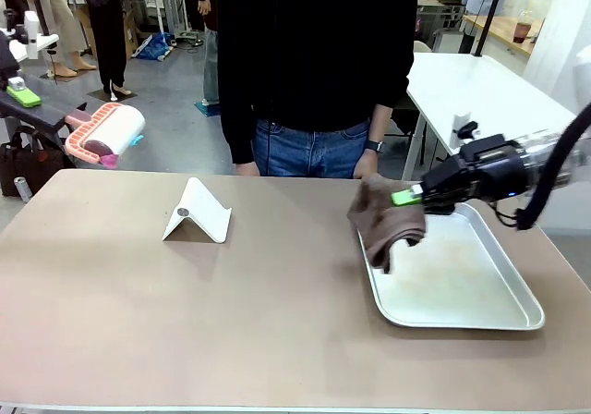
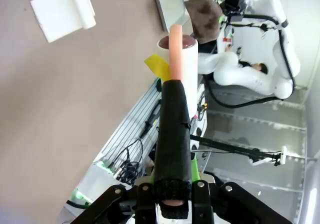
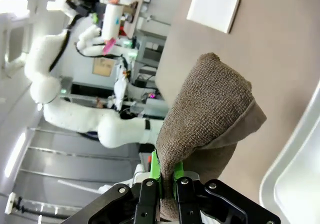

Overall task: Clean the surface of the table.
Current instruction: Return the Lint Roller and towel to their original positions.

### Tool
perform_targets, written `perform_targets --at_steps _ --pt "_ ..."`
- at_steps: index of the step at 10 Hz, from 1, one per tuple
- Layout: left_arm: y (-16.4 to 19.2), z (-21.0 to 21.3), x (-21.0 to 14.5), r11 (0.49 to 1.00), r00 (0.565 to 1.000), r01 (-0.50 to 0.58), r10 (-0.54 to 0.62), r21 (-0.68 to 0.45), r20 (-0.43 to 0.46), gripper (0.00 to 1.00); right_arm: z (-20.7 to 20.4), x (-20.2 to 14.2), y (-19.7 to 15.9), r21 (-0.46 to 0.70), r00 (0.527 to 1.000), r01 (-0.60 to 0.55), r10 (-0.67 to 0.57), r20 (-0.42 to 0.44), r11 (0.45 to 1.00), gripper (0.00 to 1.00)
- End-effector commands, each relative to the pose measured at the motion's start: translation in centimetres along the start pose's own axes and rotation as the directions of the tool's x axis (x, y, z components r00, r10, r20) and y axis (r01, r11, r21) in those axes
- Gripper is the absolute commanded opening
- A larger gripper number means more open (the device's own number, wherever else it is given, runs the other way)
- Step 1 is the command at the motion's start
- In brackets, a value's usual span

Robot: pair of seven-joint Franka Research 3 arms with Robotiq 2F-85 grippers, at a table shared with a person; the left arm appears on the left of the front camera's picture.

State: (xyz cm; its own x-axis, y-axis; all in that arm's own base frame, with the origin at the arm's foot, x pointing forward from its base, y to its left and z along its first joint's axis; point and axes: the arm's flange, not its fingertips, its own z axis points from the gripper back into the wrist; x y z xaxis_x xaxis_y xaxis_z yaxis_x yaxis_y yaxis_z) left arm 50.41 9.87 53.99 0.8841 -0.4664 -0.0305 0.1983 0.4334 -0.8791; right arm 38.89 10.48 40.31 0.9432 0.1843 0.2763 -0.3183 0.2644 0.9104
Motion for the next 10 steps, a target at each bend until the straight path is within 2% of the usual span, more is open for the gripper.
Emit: perform_targets --at_steps 1,2,3,4,5,6,7,8,9,10 --pt "-1.4 -2.6 -0.3 0.998 1.000 -0.001 -0.001 0.070 0.026 0.22 -2.7 -0.3 -0.4 -0.019 0.990 -0.082 0.084 0.110 0.996 0.11" --pt "-1.6 -3.5 -0.3 0.997 0.999 -0.010 0.008 0.071 0.037 0.22 -3.6 -0.4 -0.7 -0.039 0.985 -0.102 0.106 0.139 0.994 0.11" --pt "-1.8 -4.2 -0.3 0.998 0.998 -0.032 0.030 0.052 0.050 0.22 -3.4 -0.3 -1.4 -0.061 0.970 -0.112 0.122 0.210 0.992 0.11" --pt "-1.4 -4.3 -0.5 0.995 0.996 -0.091 0.091 0.032 -0.007 0.22 -0.4 0.1 -1.6 -0.051 0.962 -0.087 0.097 0.257 0.995 0.11" --pt "-1.9 -2.7 0.8 0.998 1.000 0.002 -0.002 0.062 0.014 0.22 -2.9 0.2 -0.7 -0.041 0.990 -0.065 0.070 0.125 0.997 0.11" --pt "-1.9 -2.7 0.8 0.998 1.000 0.002 -0.002 0.062 0.014 0.22 -2.9 0.2 -0.7 -0.041 0.990 -0.065 0.070 0.125 0.997 0.11" --pt "-1.5 -3.6 0.4 0.998 0.999 -0.035 0.034 0.049 0.008 0.22 -1.7 0.3 -1.4 -0.052 0.981 -0.064 0.073 0.181 0.997 0.11" --pt "-2.8 -6.6 0.9 0.990 0.988 -0.110 0.100 0.083 0.115 0.22 -2.4 0.9 -1.8 -0.165 0.961 -0.065 0.107 0.256 0.984 0.11" --pt "-3.8 -8.6 1.7 0.986 0.978 -0.151 0.138 0.076 0.154 0.22 -3.7 1.6 -2.1 -0.130 0.948 -0.103 0.137 0.286 0.986 0.11" --pt "-4.3 -10.0 2.0 0.978 0.969 -0.180 0.159 0.102 0.187 0.22 -5.3 2.1 -2.2 -0.143 0.943 -0.130 0.167 0.289 0.981 0.11"
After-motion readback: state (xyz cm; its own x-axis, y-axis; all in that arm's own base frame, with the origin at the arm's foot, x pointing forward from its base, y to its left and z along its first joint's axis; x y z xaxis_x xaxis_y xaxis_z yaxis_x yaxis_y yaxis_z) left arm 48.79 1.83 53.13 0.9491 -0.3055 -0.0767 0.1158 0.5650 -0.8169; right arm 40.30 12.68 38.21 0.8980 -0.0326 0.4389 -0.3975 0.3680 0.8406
